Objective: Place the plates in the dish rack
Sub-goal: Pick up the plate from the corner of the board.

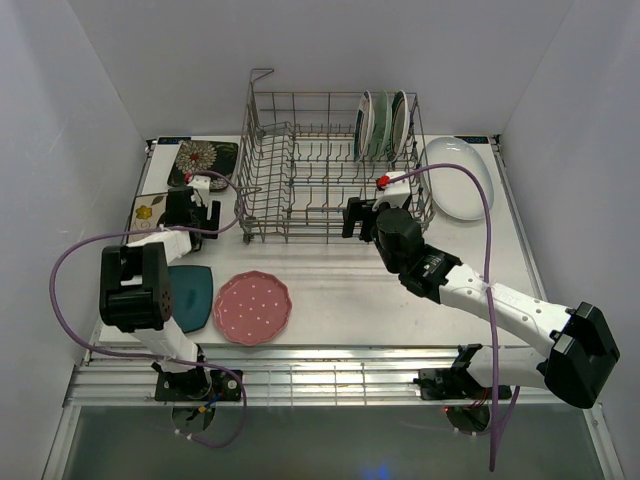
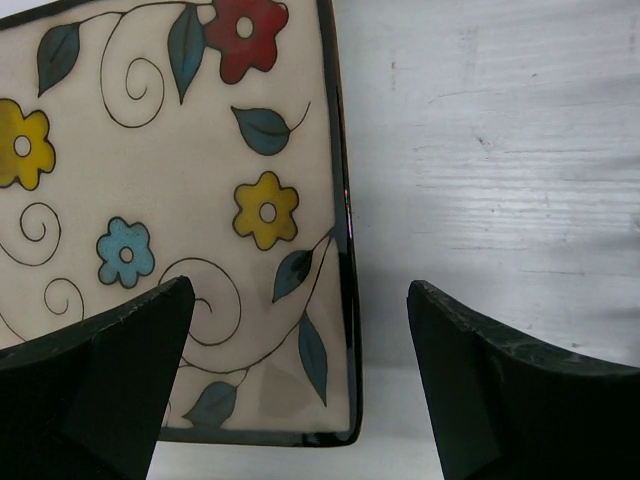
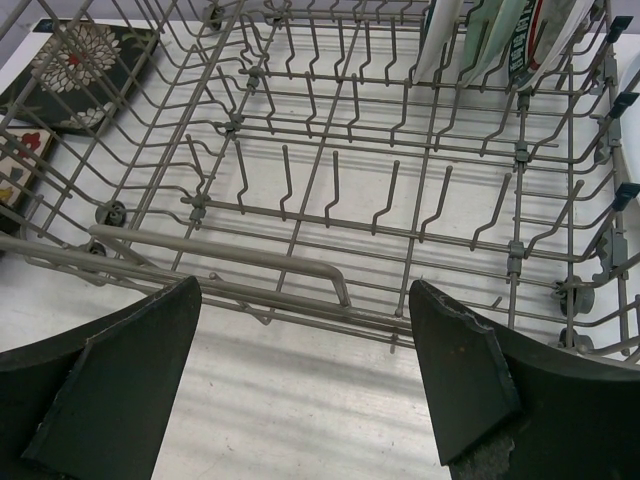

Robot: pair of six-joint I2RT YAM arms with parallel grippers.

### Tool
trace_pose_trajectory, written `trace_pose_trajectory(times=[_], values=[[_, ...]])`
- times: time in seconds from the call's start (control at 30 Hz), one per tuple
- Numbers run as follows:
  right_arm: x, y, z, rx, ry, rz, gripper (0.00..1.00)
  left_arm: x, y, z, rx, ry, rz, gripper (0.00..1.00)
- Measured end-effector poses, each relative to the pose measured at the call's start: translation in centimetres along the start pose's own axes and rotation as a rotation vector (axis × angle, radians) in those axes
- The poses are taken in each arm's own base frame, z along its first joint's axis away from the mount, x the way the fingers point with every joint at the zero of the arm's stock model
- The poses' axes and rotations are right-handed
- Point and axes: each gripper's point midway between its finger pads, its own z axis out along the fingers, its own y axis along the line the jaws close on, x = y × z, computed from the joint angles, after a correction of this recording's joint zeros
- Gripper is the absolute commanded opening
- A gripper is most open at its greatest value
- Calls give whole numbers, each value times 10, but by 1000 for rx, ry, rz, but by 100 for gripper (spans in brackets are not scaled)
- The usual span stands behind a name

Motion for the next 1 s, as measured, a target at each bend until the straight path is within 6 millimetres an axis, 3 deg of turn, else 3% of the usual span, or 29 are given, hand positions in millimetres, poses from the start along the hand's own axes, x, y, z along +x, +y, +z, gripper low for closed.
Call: trace_pose_trajectory(times=[0.27, 0.7, 1.0], values=[[0, 1, 0, -4, 1, 1, 90, 7, 10, 17, -113, 57, 75, 93], [1, 4, 0, -22, 5, 2, 90, 6, 19, 22, -206, 66, 155, 80], [1, 5, -1, -29, 6, 2, 90, -4, 13, 22, -270, 30, 217, 72]])
